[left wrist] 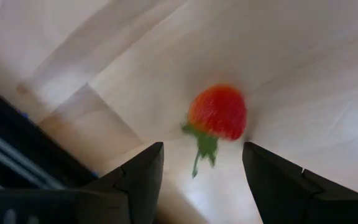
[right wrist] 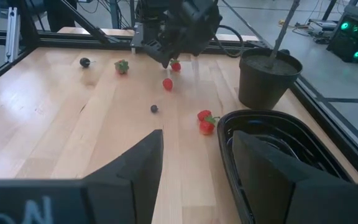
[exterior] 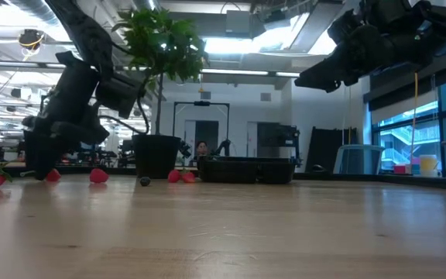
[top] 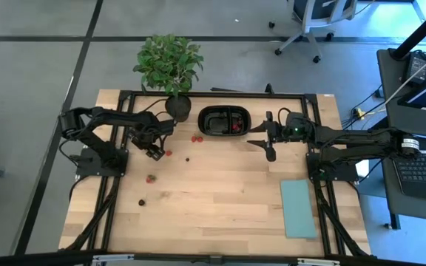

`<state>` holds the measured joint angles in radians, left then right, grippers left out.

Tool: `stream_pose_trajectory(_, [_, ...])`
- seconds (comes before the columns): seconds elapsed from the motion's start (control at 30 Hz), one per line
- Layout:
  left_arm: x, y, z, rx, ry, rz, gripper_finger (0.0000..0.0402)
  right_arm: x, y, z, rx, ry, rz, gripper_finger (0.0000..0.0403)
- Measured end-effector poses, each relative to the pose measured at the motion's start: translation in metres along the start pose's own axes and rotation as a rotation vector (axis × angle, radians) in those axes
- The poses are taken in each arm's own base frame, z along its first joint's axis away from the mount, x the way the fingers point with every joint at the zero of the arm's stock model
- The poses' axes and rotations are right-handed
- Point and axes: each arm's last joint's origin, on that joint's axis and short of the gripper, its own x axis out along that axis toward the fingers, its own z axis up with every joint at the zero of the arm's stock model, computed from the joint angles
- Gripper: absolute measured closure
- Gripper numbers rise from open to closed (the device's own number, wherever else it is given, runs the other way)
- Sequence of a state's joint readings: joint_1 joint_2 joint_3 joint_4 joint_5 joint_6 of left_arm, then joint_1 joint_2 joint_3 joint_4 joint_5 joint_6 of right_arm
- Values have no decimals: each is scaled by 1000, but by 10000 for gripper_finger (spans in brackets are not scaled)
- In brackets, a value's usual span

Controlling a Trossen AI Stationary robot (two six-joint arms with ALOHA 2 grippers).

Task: Pick and placing Produce into tupperware
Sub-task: Put the top left strawberry into the black container

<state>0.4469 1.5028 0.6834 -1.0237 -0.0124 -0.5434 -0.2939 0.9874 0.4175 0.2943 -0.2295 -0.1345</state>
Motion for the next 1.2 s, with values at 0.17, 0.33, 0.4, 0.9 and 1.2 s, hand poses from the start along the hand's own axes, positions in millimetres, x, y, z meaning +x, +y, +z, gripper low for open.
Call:
stream_pose_trajectory(0.17, [0,-1,2,3,-16,-10,208,2,0,-2,3,15,2,207])
stream_pose_trajectory(0.33, [0,-1,3,-7,-19,-11,245,8,-1,-9,12,53,7,207])
stream_pose_trajectory(0.4, [0,0,3,-12,-18,-12,262,11,-1,-12,17,73,10,207])
stream_pose_trajectory(0.9, [0,2,3,-23,-6,-7,387,19,-2,-15,12,68,9,207])
stream_pose_trajectory(1.2, [0,-4,-5,59,114,-149,399,19,-3,-15,11,65,9,207])
